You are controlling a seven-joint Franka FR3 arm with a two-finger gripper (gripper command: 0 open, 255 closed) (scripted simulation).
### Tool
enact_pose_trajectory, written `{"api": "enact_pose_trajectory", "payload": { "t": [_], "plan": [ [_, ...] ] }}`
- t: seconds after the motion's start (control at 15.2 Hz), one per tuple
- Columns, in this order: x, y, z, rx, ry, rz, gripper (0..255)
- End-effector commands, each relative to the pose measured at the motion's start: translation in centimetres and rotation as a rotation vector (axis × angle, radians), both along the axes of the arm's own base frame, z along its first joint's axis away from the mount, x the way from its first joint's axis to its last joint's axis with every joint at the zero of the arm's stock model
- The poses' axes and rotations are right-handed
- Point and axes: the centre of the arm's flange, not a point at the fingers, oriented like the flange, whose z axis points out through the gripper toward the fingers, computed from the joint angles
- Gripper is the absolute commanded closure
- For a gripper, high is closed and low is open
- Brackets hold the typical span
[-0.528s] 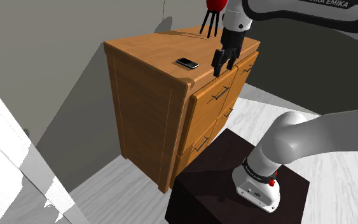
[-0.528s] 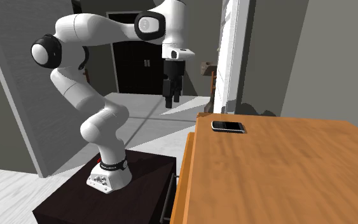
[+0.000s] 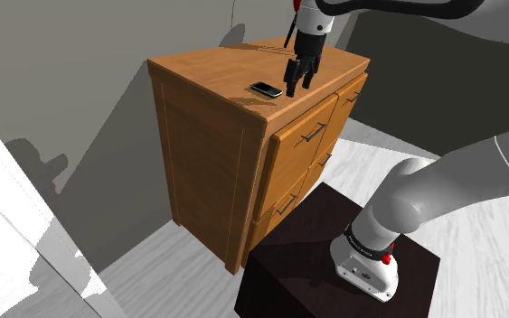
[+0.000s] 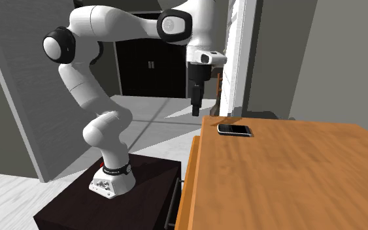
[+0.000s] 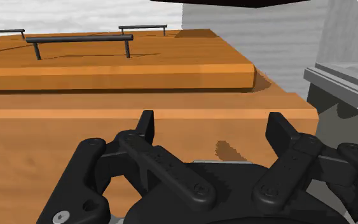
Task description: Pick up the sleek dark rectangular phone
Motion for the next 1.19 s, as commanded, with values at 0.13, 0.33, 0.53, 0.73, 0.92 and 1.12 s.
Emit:
{"api": "enact_pose_trajectory", "payload": {
  "t": [0.13, 0.33, 0.53, 0.73, 0.92, 1.12],
  "plan": [
    [5.3, -1.7, -0.3, 0.035, 0.005, 0.069, 0],
    [9.2, -2.5, -0.5, 0.061, 0.008, 0.12, 0],
    [13.3, -3.1, -0.8, 0.088, 0.012, 0.171, 0],
    [14.1, -3.2, -1.9, 0.093, 0.012, 0.181, 0],
    [14.1, -3.2, -3.5, 0.093, 0.012, 0.181, 0],
    [14.1, -3.2, -4.8, 0.093, 0.012, 0.181, 0]
  ]
}}
